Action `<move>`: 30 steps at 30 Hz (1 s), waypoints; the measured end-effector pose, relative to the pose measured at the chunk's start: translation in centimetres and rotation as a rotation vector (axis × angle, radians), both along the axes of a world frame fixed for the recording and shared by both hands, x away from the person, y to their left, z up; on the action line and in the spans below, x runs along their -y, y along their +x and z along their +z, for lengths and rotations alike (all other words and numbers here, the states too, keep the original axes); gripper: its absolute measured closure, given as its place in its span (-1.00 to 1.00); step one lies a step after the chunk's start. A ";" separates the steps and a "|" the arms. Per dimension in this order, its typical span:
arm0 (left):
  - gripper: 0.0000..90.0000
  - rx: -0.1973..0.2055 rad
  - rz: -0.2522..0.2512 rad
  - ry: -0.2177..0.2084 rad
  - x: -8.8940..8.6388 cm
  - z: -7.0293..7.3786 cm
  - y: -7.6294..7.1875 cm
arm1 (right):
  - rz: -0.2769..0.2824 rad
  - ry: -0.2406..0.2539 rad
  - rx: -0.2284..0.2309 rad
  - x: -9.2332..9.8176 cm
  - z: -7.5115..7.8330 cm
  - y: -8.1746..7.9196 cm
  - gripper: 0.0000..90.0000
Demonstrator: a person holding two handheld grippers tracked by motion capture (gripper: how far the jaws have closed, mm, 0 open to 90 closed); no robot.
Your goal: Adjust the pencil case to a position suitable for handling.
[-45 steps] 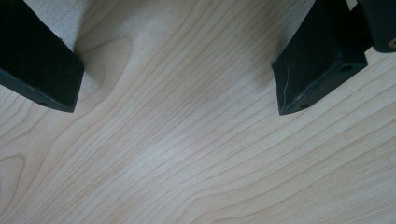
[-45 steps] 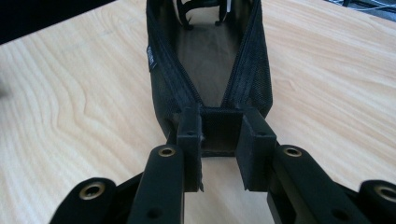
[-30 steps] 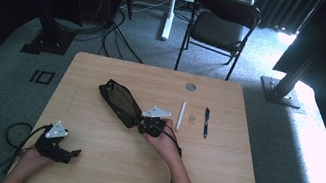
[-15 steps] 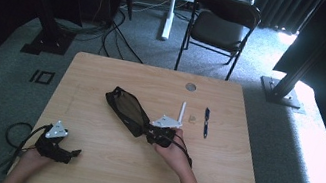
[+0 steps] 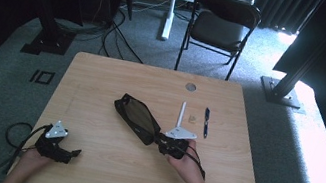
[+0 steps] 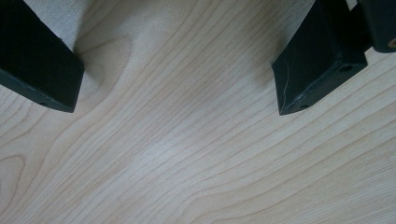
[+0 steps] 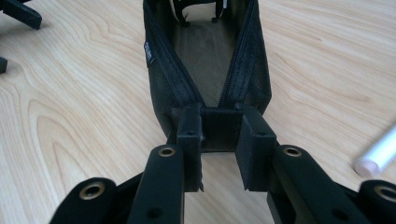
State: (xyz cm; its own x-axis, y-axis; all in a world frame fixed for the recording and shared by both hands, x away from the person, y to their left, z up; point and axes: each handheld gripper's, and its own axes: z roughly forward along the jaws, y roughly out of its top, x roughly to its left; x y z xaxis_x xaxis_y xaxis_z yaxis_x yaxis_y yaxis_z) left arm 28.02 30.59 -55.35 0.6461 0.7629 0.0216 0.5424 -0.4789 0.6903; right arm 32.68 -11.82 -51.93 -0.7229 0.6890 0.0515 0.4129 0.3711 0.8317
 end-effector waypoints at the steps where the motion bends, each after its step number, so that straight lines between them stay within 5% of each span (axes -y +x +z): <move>1: -0.95 0.000 0.000 0.000 0.0 0.0 0.0 | 0.002 0.001 -0.002 0.2 0.0 -0.2 0.63; 30: -0.96 0.001 0.000 -0.001 0.0 0.0 0.0 | 0.007 -0.011 -0.038 7.5 -0.2 -5.1 0.62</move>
